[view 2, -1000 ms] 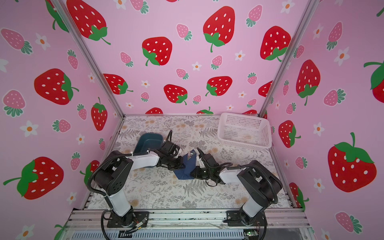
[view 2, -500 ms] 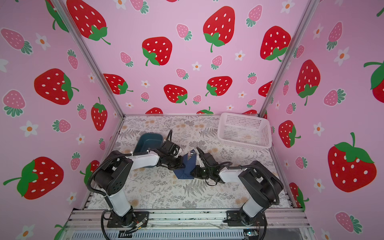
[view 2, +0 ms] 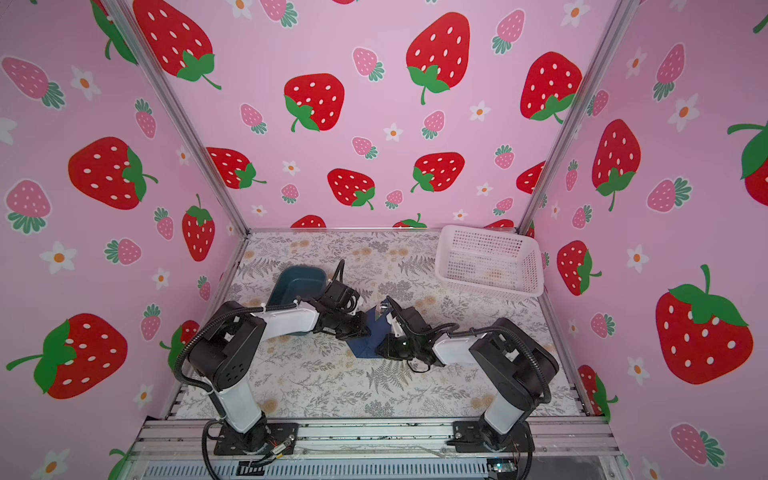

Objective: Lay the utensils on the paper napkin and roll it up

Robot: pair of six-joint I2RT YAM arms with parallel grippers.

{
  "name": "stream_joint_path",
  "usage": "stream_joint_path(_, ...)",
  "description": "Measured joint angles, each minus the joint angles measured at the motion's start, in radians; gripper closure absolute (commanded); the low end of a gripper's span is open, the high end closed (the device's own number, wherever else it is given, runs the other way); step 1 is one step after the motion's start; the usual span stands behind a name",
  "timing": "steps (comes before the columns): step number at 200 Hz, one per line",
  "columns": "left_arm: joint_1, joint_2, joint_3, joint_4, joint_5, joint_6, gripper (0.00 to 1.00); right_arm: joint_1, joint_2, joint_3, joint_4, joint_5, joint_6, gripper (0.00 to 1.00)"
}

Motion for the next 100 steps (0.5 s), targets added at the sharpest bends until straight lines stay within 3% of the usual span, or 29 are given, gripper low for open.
stream_joint_path(17,0.000,-0.001,0.000,0.000,0.001,-0.001,0.95,0.000,0.002,-0.002,0.003,0.000,0.000,0.83)
stream_joint_path(34,0.000,-0.006,0.000,-0.003,0.000,-0.003,0.79,0.000,0.006,-0.003,0.008,0.000,0.000,0.83)
stream_joint_path(61,0.000,-0.054,-0.006,-0.018,-0.009,-0.026,0.63,0.000,0.015,-0.003,0.014,-0.002,0.000,0.83)
stream_joint_path(100,0.000,-0.114,-0.041,-0.010,-0.006,-0.072,0.61,0.000,0.016,-0.004,0.018,-0.003,0.000,0.83)
